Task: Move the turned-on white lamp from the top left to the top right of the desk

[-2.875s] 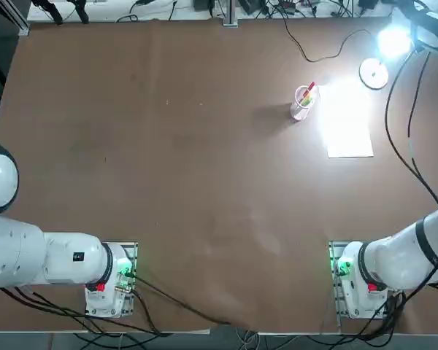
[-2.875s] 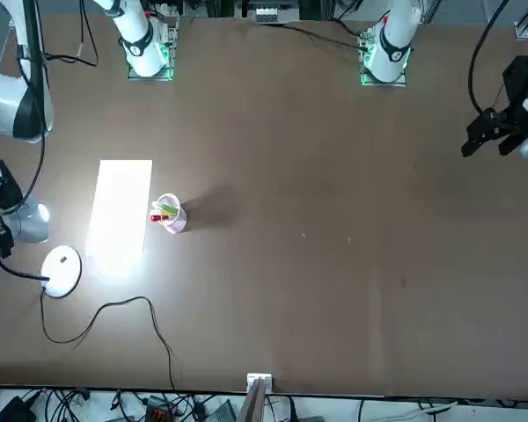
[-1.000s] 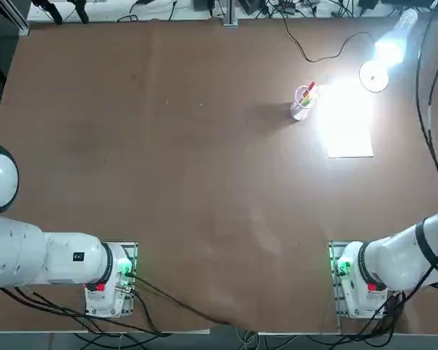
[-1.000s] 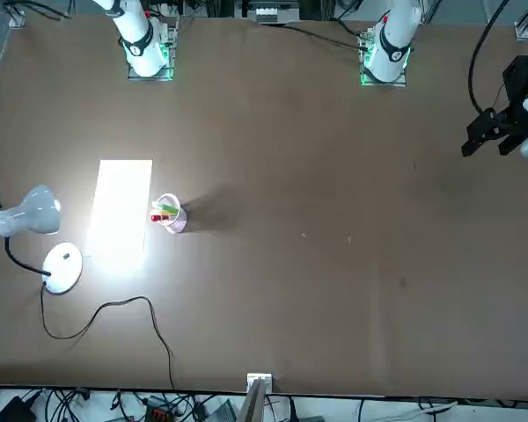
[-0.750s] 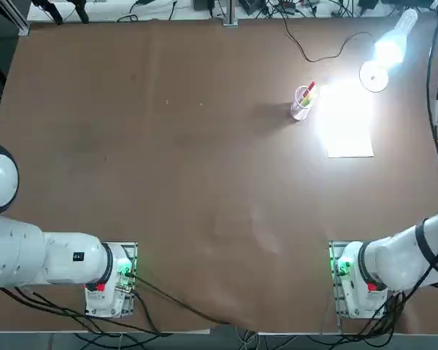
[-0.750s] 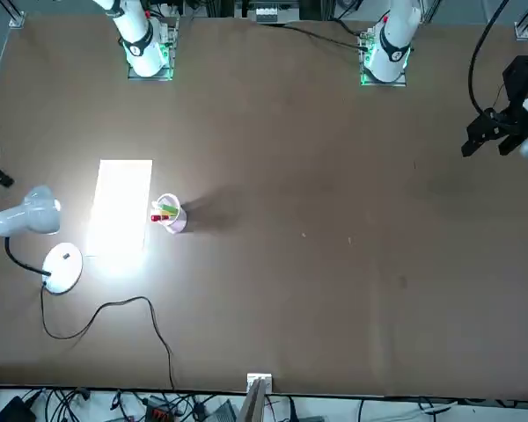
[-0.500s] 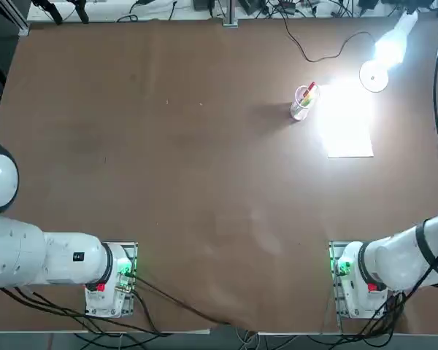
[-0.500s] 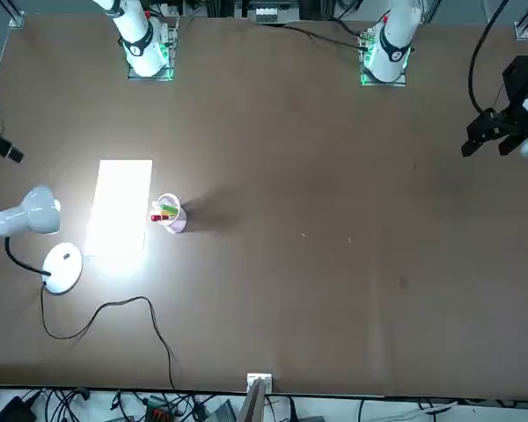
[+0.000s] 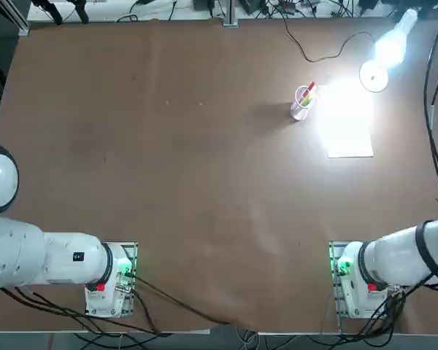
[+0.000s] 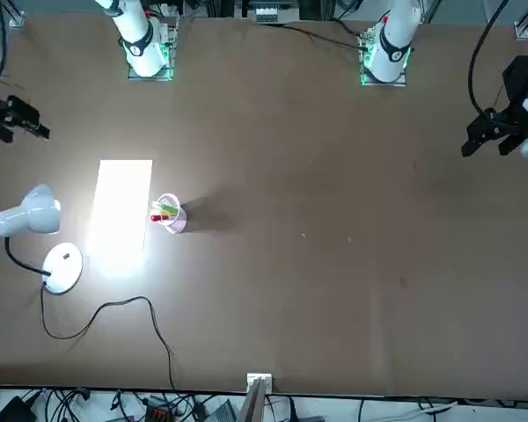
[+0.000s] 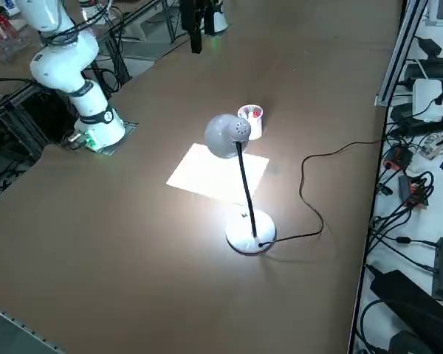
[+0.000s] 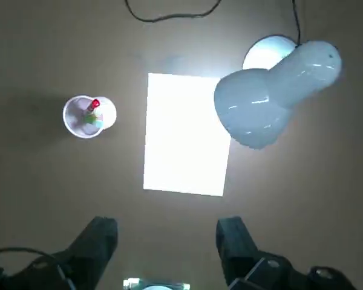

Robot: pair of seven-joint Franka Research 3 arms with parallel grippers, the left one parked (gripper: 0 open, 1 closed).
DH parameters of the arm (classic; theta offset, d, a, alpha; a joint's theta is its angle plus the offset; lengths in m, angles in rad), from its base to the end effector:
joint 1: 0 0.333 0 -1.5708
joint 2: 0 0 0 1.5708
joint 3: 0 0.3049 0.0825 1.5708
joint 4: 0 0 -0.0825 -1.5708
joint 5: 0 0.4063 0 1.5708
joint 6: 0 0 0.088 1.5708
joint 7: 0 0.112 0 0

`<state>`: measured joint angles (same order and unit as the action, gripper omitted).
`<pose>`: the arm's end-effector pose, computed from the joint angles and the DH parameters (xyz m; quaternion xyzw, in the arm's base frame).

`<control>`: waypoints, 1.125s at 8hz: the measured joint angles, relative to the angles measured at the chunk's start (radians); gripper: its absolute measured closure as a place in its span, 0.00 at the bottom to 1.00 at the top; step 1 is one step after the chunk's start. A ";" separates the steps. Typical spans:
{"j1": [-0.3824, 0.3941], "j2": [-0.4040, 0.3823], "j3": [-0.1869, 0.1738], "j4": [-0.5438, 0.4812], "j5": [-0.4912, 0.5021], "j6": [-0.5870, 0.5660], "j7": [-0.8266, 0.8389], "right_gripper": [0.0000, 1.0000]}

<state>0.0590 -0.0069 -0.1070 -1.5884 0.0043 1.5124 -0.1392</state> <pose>0.5670 -0.0269 0.5988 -0.9984 -0.0456 0.0342 0.0057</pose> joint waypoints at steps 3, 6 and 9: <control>-0.094 -0.185 0.045 -0.222 -0.001 0.100 -0.015 0.00; -0.094 -0.133 0.060 -0.148 -0.001 0.043 -0.027 0.00; -0.083 -0.090 0.064 -0.111 -0.001 0.033 -0.024 0.00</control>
